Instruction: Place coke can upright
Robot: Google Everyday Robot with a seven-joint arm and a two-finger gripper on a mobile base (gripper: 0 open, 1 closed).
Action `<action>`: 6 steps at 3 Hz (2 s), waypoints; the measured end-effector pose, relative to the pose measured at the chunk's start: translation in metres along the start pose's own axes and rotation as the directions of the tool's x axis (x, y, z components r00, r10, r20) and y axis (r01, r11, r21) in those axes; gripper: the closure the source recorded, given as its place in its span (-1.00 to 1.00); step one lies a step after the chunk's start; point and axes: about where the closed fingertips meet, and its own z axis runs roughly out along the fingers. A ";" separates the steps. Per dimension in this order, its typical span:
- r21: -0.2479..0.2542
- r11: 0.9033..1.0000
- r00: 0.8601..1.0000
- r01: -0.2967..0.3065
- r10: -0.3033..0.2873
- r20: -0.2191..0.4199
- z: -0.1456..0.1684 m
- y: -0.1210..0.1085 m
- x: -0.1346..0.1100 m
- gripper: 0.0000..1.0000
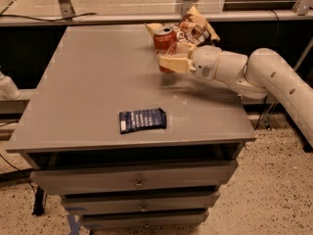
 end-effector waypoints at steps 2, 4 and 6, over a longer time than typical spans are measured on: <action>0.021 0.999 0.999 -0.043 0.042 0.020 -0.055 -0.007 0.014 1.00; 0.027 0.994 0.994 -0.108 0.107 0.037 -0.087 -0.006 0.035 0.65; 0.016 0.992 0.992 -0.124 0.123 0.022 -0.101 -0.004 0.043 -0.30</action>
Offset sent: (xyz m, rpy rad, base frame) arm -0.0281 -0.0901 -0.0285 0.0723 0.0573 -0.0458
